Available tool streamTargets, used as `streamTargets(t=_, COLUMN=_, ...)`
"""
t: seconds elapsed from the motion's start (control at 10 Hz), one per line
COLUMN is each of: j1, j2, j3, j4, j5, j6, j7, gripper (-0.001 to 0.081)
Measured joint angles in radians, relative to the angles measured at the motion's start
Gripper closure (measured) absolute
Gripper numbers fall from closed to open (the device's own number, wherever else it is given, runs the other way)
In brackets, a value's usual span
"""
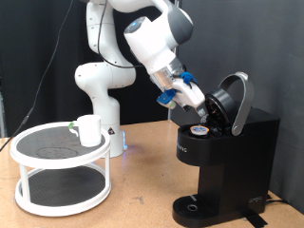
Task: Make a cup of coffee with the keurig machine
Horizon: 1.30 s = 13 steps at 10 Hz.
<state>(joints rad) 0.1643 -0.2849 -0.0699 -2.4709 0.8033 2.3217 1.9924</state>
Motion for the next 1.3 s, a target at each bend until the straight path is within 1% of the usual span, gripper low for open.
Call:
streamTargets(t=0.1, j1=-0.008, j2=-0.017, j3=-0.001, j4=-0.001, j5=-0.003, j6=-0.013, j7=0.004, gripper=0.0072)
streamTargets(t=0.2, j1=-0.008, j2=-0.016, j3=-0.001, j4=-0.001, j5=-0.003, j6=-0.013, j7=0.004, gripper=0.0072)
streamTargets(t=0.5, j1=-0.009, j2=-0.027, j3=-0.016, j4=0.017, j5=0.084, j6=-0.003, j7=-0.001, gripper=0.0072)
streamTargets(t=0.7, j1=-0.014, j2=-0.048, j3=-0.04, j4=0.043, j5=0.106, j6=-0.024, j7=0.023, gripper=0.0072)
streamTargets(t=1.0, j1=-0.018, j2=-0.069, j3=-0.073, j4=0.112, j5=0.136, j6=-0.061, j7=0.068, gripper=0.0072)
streamTargets(t=1.3, j1=-0.019, j2=-0.066, j3=-0.096, j4=0.205, j5=0.136, j6=-0.137, j7=0.121, gripper=0.0072)
